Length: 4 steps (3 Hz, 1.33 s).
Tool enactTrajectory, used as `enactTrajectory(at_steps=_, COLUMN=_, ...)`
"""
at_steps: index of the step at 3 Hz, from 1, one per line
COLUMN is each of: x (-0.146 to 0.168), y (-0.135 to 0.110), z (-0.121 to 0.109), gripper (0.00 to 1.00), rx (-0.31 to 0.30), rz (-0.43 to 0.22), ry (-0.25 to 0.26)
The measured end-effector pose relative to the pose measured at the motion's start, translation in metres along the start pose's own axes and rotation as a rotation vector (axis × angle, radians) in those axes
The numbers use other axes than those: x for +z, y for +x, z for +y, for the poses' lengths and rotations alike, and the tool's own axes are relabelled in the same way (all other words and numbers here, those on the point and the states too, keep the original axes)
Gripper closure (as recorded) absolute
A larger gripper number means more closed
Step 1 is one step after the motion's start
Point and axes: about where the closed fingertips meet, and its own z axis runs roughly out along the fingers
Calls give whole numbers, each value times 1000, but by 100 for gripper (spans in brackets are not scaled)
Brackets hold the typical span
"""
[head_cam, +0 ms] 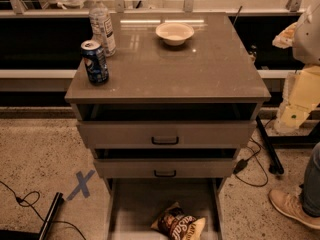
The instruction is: Pick brown chip bag from bottom drawer and place on counter
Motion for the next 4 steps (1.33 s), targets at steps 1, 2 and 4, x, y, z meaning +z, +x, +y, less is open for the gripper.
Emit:
enactTrajectory(at_steps=1, x=0, y=0, z=0, gripper=0, rx=0, rz=0, ry=0)
enactTrajectory(at_steps=2, x=40, y=11, z=3, gripper=0, rx=111, rz=-14, ry=-69)
enactTrajectory(at_steps=4, x=170, y=46, z=30, gripper=0, rx=521, rz=-78, ry=-247)
